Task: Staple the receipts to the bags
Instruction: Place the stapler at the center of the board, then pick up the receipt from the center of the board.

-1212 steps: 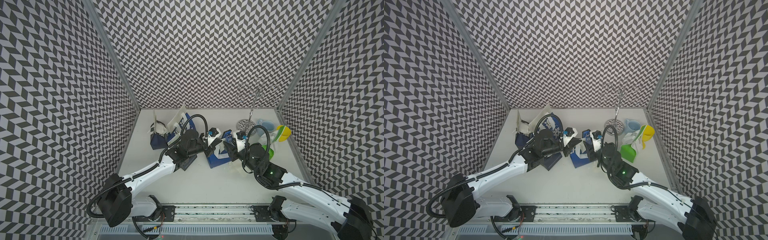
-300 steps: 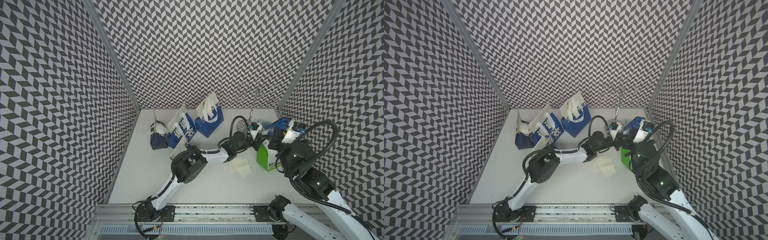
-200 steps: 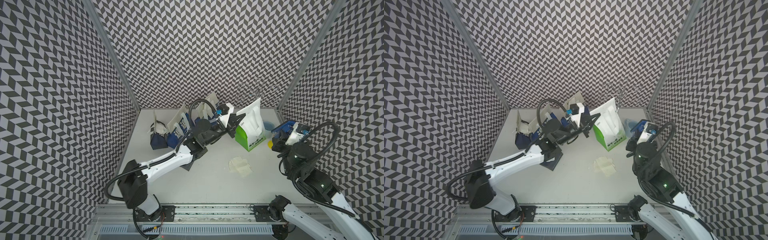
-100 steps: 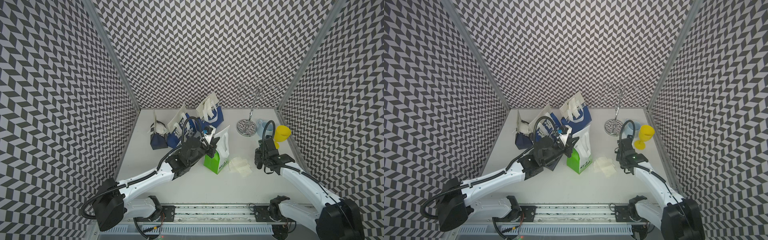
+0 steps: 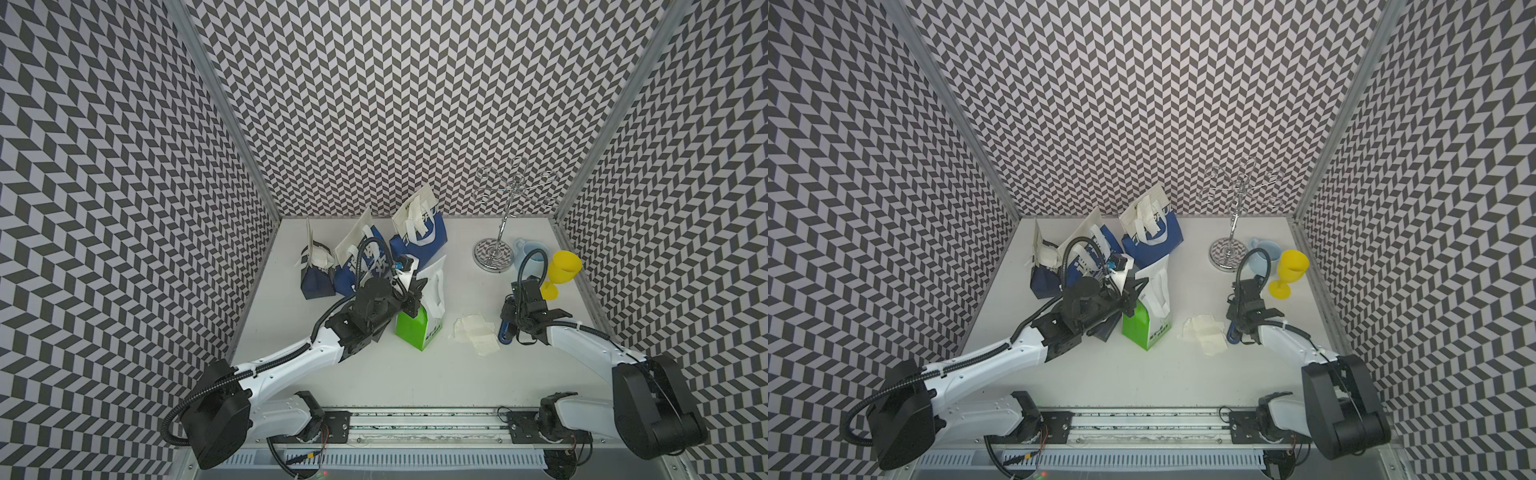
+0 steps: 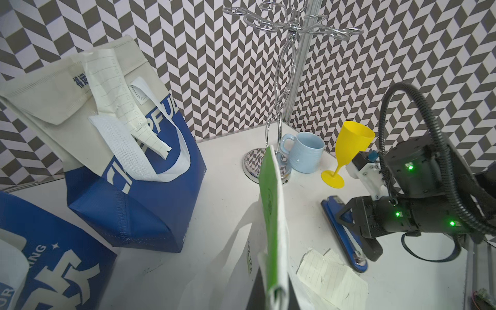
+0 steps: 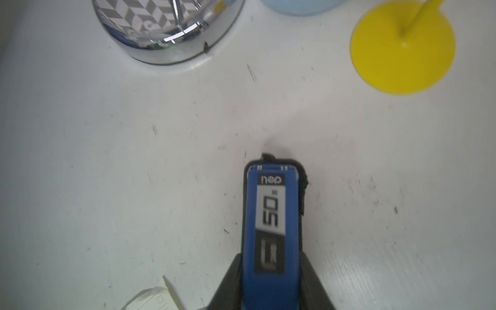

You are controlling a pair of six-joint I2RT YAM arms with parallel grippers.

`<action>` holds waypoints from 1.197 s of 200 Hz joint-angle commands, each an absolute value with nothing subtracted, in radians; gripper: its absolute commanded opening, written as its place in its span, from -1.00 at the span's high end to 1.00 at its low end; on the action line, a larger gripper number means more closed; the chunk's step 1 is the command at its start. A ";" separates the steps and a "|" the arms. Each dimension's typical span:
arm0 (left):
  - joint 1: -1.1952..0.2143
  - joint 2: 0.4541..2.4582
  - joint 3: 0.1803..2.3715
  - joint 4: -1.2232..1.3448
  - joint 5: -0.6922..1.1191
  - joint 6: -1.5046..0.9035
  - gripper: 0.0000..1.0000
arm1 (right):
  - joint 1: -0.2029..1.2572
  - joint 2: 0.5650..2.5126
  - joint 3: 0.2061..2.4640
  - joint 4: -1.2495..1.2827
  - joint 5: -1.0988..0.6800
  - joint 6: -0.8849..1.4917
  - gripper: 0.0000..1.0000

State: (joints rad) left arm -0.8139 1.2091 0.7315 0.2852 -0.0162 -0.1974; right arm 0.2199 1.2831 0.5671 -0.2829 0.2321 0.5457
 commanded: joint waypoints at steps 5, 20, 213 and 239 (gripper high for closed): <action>-0.818 1.214 0.702 0.375 0.015 -0.222 1.00 | 0.224 1.190 0.574 -0.303 0.224 0.559 -0.04; -0.819 1.213 0.691 0.401 0.019 -0.228 1.00 | 0.233 1.095 0.584 -0.306 0.241 0.536 -0.23; -0.819 1.240 0.743 0.387 -0.017 -0.204 1.00 | 0.594 1.444 0.626 -0.423 0.178 0.481 -0.56; -0.818 1.245 0.744 0.388 -0.011 -0.210 1.00 | 0.594 1.479 0.621 -0.407 0.184 0.480 -0.36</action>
